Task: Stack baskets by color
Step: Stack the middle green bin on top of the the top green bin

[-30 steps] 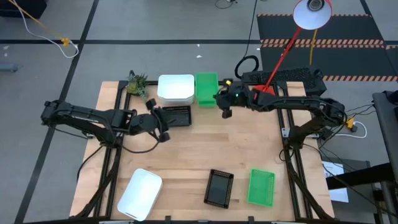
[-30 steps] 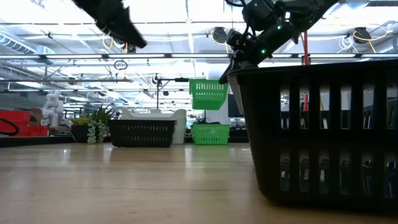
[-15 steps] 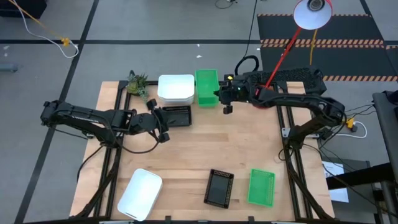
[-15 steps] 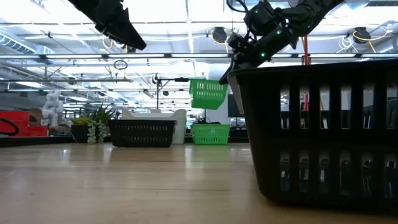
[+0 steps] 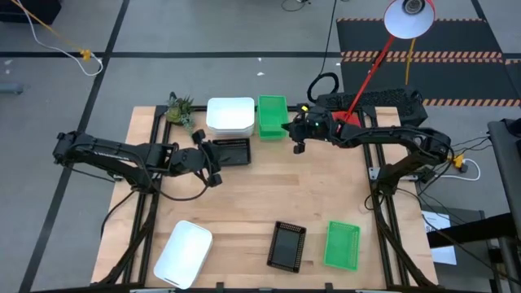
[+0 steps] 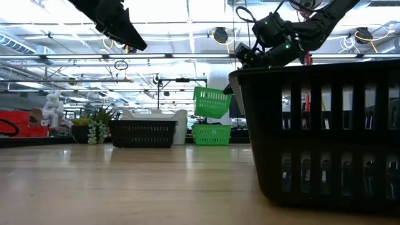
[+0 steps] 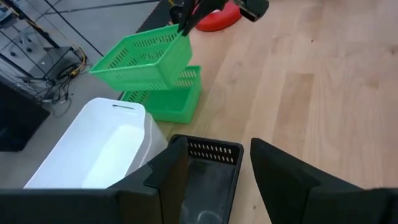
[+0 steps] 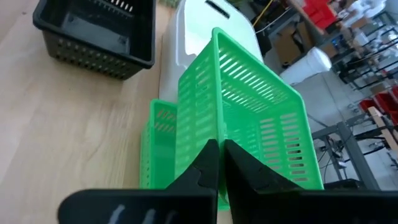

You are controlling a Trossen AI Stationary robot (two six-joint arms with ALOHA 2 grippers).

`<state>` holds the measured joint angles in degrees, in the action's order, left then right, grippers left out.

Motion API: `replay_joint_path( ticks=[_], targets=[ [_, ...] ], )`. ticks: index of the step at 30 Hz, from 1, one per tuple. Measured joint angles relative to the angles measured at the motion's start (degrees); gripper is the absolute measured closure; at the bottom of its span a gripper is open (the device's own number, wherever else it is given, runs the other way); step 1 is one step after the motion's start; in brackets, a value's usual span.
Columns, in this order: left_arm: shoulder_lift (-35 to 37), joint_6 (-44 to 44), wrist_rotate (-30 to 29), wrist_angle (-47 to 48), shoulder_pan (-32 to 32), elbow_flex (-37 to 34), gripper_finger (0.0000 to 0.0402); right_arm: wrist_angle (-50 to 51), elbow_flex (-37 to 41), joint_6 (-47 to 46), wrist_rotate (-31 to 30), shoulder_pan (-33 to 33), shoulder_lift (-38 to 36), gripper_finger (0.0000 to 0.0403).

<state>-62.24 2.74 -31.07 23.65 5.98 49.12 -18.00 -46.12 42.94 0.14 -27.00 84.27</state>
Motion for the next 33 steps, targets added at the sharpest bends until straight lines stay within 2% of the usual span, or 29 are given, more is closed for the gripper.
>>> replay_joint_path(
  ticks=[22, 33],
  targets=[
    [0.0, -0.5, 0.1, -1.2, 0.0, 0.0, 0.0225, -7.3, 1.2, 0.2, 0.0, -1.1, 8.4, 0.04],
    [0.0, -0.5, 0.1, -1.2, 0.0, 0.0, 0.0225, -9.7, 1.2, 1.2, -0.2, -1.2, 11.6, 0.0367]
  ],
)
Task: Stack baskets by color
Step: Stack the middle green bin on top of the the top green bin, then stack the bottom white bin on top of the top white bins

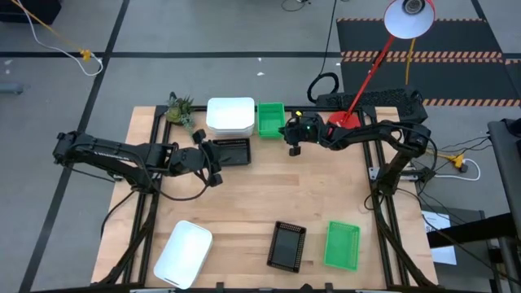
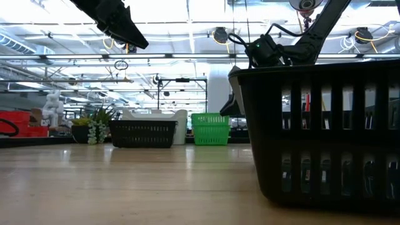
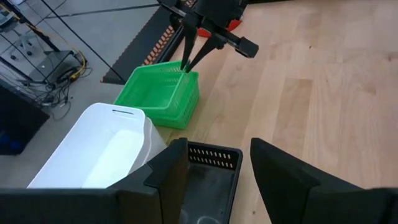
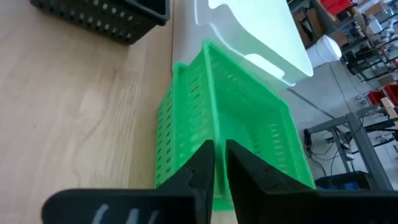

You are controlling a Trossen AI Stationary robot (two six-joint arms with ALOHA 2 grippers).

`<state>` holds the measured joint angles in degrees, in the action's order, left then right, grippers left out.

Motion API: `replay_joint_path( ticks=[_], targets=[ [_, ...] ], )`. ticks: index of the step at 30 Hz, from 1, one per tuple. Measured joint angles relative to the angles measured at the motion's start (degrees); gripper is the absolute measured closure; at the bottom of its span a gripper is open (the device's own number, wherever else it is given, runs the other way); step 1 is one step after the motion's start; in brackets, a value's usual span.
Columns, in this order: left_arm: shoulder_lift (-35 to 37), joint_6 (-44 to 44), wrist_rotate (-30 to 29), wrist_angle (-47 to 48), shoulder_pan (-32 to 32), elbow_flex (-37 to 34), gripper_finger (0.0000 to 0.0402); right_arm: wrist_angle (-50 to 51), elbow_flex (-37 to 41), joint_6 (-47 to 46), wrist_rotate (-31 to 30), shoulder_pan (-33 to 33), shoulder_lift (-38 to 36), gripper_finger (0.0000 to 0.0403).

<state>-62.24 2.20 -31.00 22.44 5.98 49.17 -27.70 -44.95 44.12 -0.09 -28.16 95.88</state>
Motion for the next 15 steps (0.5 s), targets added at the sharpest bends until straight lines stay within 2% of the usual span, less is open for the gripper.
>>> replay_joint_path(
  ticks=[7, 15],
  targets=[
    [0.0, 0.0, 0.0, 0.0, 0.0, 0.0, 0.0225, 0.0, 0.0, -1.0, 0.1, 0.0, 0.0, 0.0346],
    [0.0, 0.0, 0.1, 0.0, 0.0, 0.0, 0.0225, 0.1, 0.0, -4.3, -0.1, 0.5, -0.3, 0.0298]
  ],
)
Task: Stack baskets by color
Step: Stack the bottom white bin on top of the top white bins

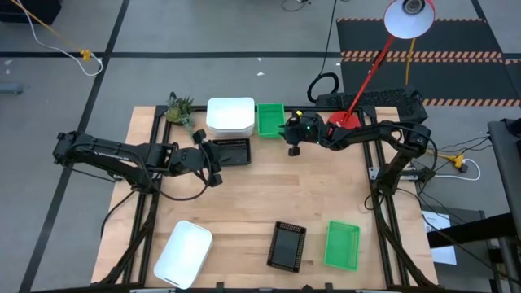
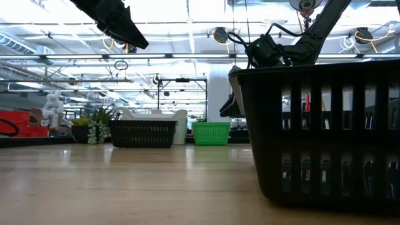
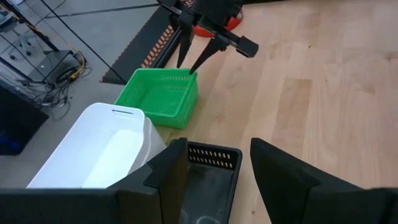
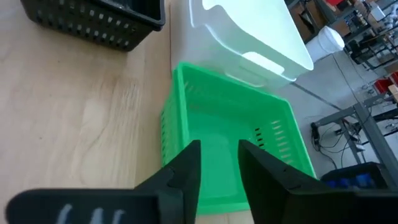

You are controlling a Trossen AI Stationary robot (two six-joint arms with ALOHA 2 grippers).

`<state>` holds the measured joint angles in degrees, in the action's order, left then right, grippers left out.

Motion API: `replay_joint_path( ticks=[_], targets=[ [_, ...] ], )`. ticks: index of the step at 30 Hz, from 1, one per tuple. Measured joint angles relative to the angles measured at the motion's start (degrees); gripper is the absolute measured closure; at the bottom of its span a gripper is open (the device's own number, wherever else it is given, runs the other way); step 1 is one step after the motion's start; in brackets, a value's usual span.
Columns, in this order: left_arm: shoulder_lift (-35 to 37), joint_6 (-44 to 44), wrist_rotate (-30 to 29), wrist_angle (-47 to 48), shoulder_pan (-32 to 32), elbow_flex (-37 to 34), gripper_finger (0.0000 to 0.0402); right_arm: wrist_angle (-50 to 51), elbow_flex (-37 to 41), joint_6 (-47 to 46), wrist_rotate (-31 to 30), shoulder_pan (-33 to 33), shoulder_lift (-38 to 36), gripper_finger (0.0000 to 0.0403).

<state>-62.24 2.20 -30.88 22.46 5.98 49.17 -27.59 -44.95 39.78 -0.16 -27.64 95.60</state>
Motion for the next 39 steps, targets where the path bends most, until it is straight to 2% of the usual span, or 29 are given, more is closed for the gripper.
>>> replay_joint_path(
  ticks=[3, 8, 11, 15, 17, 25, 30, 39],
  targets=[
    [0.0, 0.1, 1.5, -0.1, 0.0, 0.0, 0.0225, 0.0, 0.0, -0.5, -1.8, 1.1, -1.5, 0.028],
    [0.0, 0.0, 4.0, -2.0, 0.1, 0.0, 0.0225, 2.2, 0.0, -3.5, -8.1, 4.7, -6.8, 0.0259],
    [0.0, 0.0, 5.4, -3.5, 0.1, 0.0, 0.0225, 7.6, -0.1, -6.8, -10.4, 7.9, -11.8, 0.0255],
    [0.0, 0.0, 5.9, -4.0, 0.1, 0.0, 0.0225, 16.7, -0.1, -13.6, -10.6, 13.2, -19.5, 0.0256],
    [0.0, 0.1, 5.9, -4.0, 0.2, 0.0, 0.0225, 21.4, -0.1, -18.4, -11.4, 16.2, -23.4, 0.0256],
    [0.0, 1.1, 7.6, -4.0, 0.2, 0.0, 0.0225, 41.4, -0.5, -37.1, -24.0, 34.8, -35.7, 0.0254],
    [0.0, 1.1, 8.0, -4.2, 0.2, 0.0, 0.0225, 48.0, -1.5, -48.8, -25.4, 45.3, -37.5, 0.0254],
    [0.0, 1.5, 8.9, -3.2, 3.1, 0.0, 0.0224, 49.5, -1.5, -58.6, -25.3, 57.3, -34.1, 0.0254]
  ],
)
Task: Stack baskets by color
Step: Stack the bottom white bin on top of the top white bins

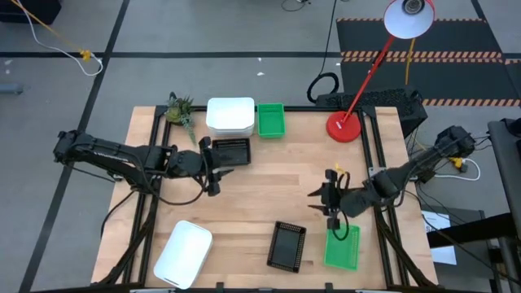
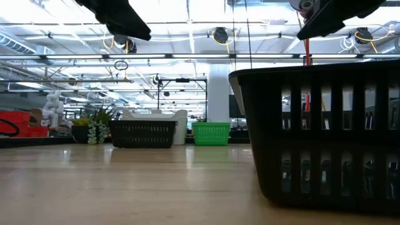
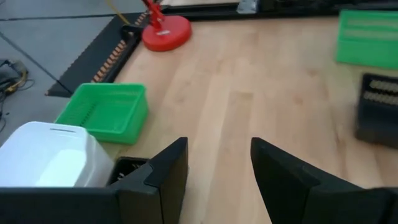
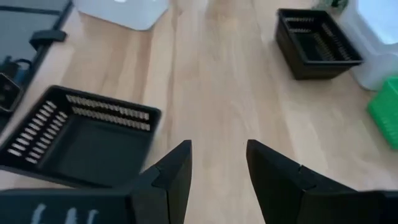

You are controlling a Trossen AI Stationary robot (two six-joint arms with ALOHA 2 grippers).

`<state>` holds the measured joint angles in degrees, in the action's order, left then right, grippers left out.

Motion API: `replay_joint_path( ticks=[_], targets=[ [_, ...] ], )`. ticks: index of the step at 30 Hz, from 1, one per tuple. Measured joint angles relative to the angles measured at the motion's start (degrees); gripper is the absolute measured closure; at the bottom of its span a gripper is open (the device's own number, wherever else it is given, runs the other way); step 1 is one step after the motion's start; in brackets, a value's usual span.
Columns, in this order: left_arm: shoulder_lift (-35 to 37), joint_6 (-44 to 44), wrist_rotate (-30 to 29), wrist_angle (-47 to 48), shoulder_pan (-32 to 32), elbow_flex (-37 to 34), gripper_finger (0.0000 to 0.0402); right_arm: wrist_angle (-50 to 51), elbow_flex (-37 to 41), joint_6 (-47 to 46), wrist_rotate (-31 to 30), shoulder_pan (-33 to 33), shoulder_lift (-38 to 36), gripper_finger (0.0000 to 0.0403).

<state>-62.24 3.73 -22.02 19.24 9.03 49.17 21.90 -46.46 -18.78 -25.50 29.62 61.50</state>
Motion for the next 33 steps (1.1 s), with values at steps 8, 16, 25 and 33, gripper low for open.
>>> replay_joint_path(
  ticks=[8, 16, 25, 33],
  targets=[
    [0.0, 9.4, -0.7, 4.7, 11.5, 0.0, 0.0225, -0.5, 0.0, 1.9, 0.0, 3.2, 2.2, 0.0254],
    [-1.3, 30.1, -6.8, 9.4, 27.8, 0.0, 0.0225, -1.1, 0.8, 6.0, 0.0, 3.1, 2.2, 0.0254],
    [-9.7, 43.6, -5.3, 7.6, 43.4, 3.2, 0.025, -10.6, 8.0, 6.7, 0.0, 3.1, 2.2, 0.0254],
    [-17.9, 68.5, -0.3, 18.6, 47.4, 12.2, 0.0294, -14.5, 9.9, 9.5, 0.0, 0.4, 2.2, 0.0255]
  ],
)
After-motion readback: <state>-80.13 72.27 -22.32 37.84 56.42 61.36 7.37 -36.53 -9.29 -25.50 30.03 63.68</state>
